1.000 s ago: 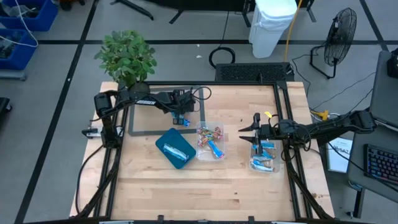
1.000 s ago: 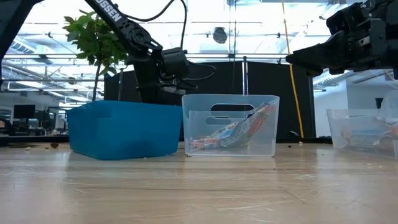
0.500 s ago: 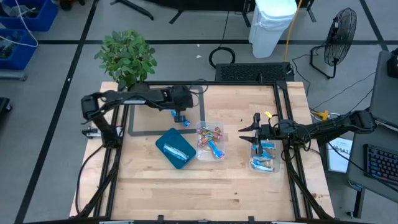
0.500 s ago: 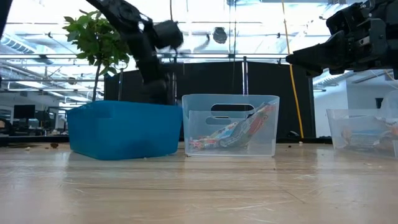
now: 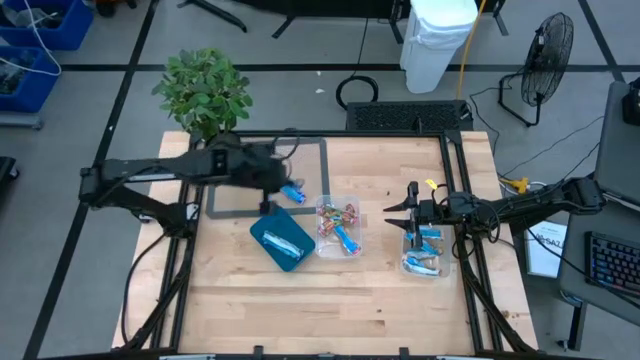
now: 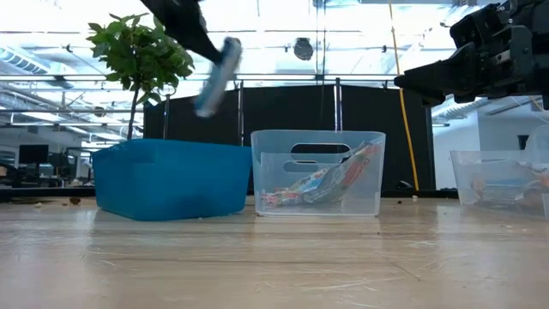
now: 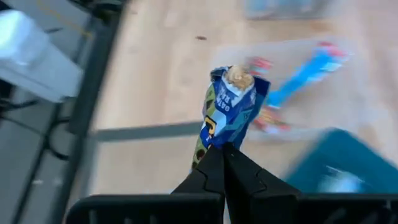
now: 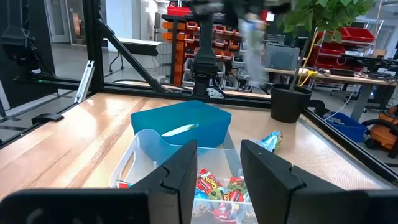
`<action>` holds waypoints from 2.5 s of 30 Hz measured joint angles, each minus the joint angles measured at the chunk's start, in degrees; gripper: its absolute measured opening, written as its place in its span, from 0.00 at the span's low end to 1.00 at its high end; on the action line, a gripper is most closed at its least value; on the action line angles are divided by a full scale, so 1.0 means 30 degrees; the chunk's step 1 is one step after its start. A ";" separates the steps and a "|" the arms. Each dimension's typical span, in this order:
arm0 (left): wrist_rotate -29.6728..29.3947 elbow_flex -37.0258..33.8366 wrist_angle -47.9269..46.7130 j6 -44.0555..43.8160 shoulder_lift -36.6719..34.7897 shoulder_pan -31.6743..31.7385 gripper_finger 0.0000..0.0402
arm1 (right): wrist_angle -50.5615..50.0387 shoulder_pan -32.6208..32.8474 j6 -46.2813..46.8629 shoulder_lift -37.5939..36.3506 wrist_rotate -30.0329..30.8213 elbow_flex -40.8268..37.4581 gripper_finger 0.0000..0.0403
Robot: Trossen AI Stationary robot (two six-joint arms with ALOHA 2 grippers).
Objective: Pick and place Granola Bars by type
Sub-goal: Put the blue granola bar into the blue bin
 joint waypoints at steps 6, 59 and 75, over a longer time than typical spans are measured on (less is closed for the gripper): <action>0.0316 0.0000 -0.2508 -0.3274 -0.1568 -0.2910 0.00 | 0.0010 0.0000 0.0000 0.0001 -0.0001 0.0000 0.28; -0.0180 -0.6433 0.3313 -0.2244 0.2366 -0.4811 0.01 | 0.0283 0.0007 0.0379 0.0001 -0.0015 0.0007 0.28; -0.0525 -0.3999 0.2495 -0.0220 -0.0064 -0.5348 0.00 | 0.0248 0.0004 0.0379 0.0001 -0.0015 0.0007 0.28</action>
